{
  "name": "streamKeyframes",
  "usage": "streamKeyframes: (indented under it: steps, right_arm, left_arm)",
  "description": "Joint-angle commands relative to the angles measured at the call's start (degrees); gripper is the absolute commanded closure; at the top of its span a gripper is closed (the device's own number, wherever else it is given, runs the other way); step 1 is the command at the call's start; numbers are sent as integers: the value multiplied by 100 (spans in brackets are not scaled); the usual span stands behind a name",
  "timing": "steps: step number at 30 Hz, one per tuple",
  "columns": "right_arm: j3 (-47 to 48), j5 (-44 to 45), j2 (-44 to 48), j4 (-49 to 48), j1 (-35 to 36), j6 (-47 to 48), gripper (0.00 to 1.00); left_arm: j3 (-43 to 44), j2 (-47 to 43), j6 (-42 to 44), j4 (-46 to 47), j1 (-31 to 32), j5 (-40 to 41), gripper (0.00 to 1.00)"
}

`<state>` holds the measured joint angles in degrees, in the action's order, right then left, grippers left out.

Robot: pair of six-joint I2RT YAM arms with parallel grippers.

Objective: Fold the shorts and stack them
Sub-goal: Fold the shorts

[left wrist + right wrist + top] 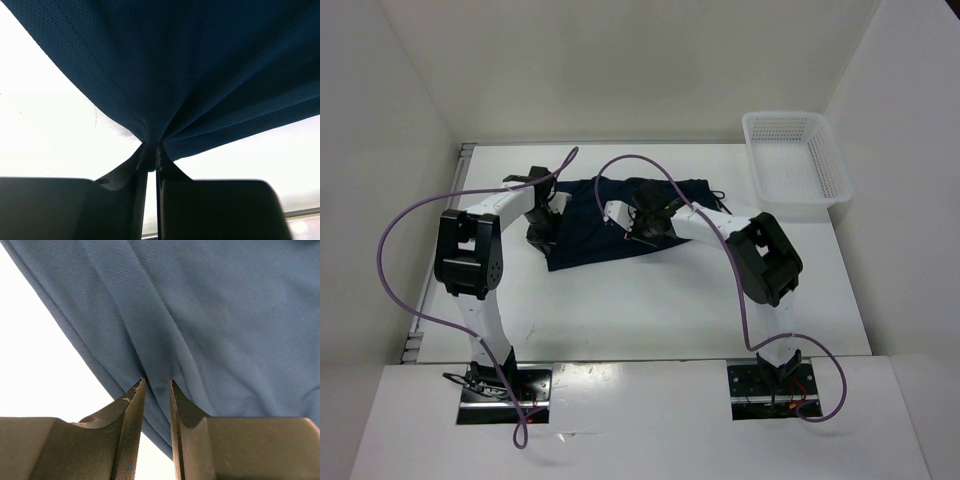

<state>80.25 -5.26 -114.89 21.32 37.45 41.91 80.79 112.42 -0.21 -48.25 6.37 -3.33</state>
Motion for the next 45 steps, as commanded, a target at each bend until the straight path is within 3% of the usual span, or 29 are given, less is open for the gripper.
streamKeyframes:
  steps: [1,8,26,31,36,45]
  right_arm:
    - [140,-240,125,144,-19,36,69]
    - [412,-90,-174,-225,-264,-315,73]
    - [413,-609,-306,241,-265,-139,70]
    - [465,-608,-420,241,-265,-87,80]
    - [465,-529,-359,241,-265,-25,99]
    - [465,-634,186,635,-370,203,100]
  left_arm:
    - [7,-71,21,-79,13,-124,86]
    - [7,-18,21,-79,13,-124,86]
    - [7,34,21,-132,13,-124,86]
    - [7,34,21,-132,13,-124,86]
    - [7,34,21,-132,13,-71,87]
    - [174,-80,21,-299,-154,61,93]
